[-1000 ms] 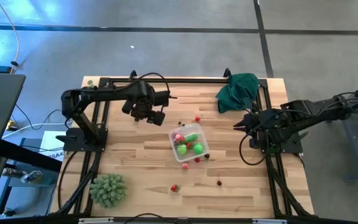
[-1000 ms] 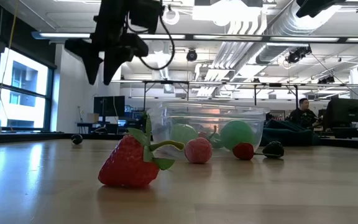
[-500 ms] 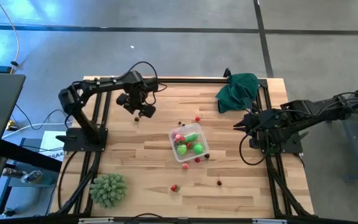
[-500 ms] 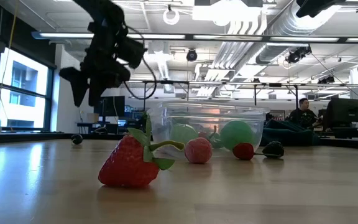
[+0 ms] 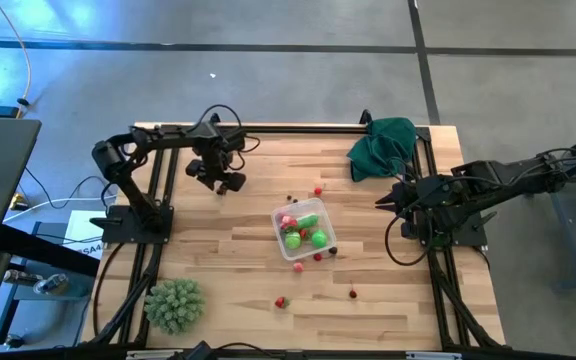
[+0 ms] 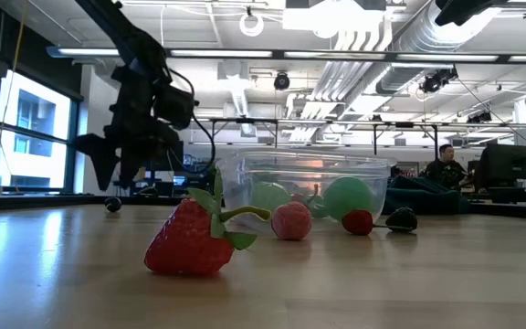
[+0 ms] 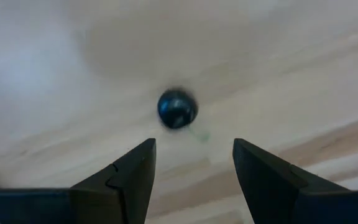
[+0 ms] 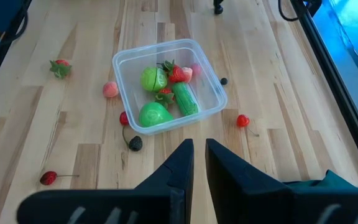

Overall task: Pick and placing Produce into tupperware
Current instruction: Put the black cherry into the transparent container

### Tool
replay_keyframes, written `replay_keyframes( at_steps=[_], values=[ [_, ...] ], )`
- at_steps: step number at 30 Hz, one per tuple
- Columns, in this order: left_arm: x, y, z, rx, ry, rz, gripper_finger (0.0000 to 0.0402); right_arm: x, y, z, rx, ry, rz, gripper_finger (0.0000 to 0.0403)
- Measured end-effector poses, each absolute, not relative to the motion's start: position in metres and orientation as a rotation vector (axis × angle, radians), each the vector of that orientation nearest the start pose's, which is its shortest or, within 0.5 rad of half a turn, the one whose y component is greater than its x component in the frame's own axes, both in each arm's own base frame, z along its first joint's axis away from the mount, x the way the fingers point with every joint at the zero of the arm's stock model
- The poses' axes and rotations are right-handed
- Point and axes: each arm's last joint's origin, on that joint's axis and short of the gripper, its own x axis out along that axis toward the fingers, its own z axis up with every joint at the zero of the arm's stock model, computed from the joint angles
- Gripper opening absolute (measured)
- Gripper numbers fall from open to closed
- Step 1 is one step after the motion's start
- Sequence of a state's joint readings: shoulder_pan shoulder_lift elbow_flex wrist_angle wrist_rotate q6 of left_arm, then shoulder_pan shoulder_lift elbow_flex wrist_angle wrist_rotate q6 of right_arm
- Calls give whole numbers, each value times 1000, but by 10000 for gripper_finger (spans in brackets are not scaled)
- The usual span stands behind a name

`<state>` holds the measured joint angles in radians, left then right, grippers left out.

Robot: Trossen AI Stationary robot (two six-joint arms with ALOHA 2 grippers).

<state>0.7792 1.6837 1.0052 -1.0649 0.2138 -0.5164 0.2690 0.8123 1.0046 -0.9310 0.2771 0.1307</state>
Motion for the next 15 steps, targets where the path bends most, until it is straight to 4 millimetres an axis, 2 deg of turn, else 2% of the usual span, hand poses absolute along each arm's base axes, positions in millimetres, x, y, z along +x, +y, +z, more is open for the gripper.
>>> replay_keyframes(
  at_steps=[4, 15],
  values=[
    [192, 181, 158, -1258, 1399, 877, 205, 135, 29, 336, -74, 708, -54, 32],
    [191, 182, 157, -1282, 1380, 995, 205, 135, 29, 337, -74, 708, -54, 32]
  ],
)
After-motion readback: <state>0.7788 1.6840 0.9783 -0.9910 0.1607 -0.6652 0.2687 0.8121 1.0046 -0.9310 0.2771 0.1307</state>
